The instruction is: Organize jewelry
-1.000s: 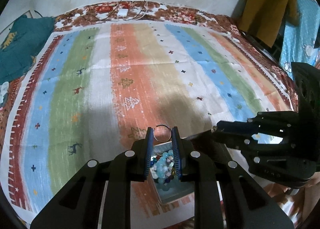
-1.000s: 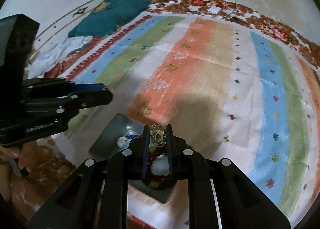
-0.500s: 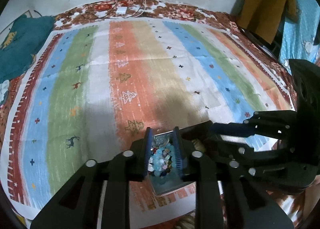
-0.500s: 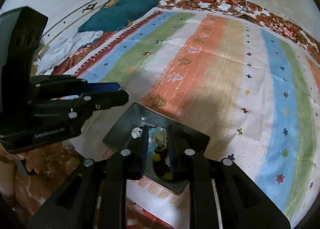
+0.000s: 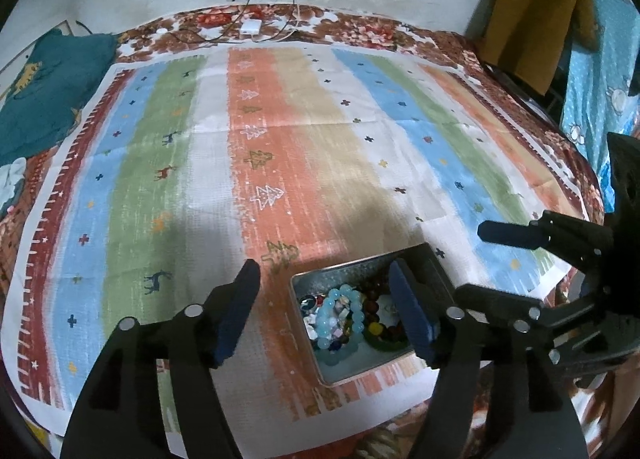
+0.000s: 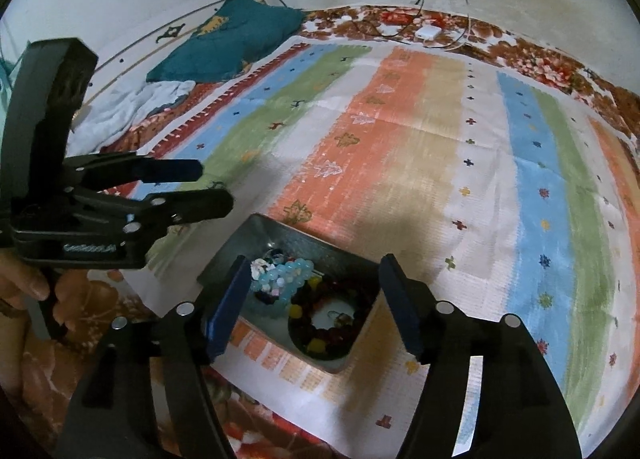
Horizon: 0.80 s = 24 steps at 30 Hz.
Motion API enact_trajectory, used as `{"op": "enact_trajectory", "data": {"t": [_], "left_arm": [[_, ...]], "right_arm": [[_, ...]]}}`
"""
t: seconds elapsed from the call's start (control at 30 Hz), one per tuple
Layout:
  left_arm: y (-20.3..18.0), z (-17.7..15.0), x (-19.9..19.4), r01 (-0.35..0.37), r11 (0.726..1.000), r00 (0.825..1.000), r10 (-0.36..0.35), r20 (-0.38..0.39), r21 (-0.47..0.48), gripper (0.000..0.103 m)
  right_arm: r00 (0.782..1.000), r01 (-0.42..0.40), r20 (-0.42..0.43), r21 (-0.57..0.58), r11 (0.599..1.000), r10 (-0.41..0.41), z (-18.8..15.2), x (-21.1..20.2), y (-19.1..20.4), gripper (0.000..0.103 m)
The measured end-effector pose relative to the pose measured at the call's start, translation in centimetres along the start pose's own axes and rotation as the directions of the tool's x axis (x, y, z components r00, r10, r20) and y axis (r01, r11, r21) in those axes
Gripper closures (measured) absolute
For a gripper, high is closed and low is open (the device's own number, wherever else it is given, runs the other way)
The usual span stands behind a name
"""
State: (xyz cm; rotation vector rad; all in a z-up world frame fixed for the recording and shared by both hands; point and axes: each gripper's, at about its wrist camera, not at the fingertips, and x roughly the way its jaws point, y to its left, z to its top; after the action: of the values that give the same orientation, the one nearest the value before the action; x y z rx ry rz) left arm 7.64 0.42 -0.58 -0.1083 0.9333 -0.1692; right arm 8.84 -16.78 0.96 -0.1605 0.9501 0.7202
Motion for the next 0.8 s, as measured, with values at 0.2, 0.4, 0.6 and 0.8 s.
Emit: {"op": "enact_trajectory", "data": {"t": [0.2, 0.4, 0.6, 0.8], "left_arm": [[-0.4, -1.0, -0.4, 0.007, 1.0, 1.0, -0.007, 0.006, 0.005, 0.017], [-1.1, -1.8, -0.9, 0.007, 0.999, 1.0, -0.007, 0.011, 0.034, 0.006], [-1.3, -2.5, -1.6, -0.029, 0.999, 0.999, 0.027, 0.047, 0.034, 0.006], [-1.9, -3.6, -2.1, -0.067, 0.996, 0.996, 0.063, 0.066, 0.053, 0.006]], "right_arm": [[0.999, 0.008, 0.032, 0.031, 0.999, -0.009, -0.6, -0.9, -0.6, 0.024], [0.998, 0.018, 0.051, 0.038, 0.999, -0.02, -1.3, -1.6, -0.8, 0.014], [0.996, -0.023, 0.083, 0.075, 0.997, 0.017, -2.0, -2.7, -1.4, 0.006], [0.995, -0.003, 0.095, 0.049, 0.999, -0.002, -3.1, -3.5, -1.1, 0.006]]}}
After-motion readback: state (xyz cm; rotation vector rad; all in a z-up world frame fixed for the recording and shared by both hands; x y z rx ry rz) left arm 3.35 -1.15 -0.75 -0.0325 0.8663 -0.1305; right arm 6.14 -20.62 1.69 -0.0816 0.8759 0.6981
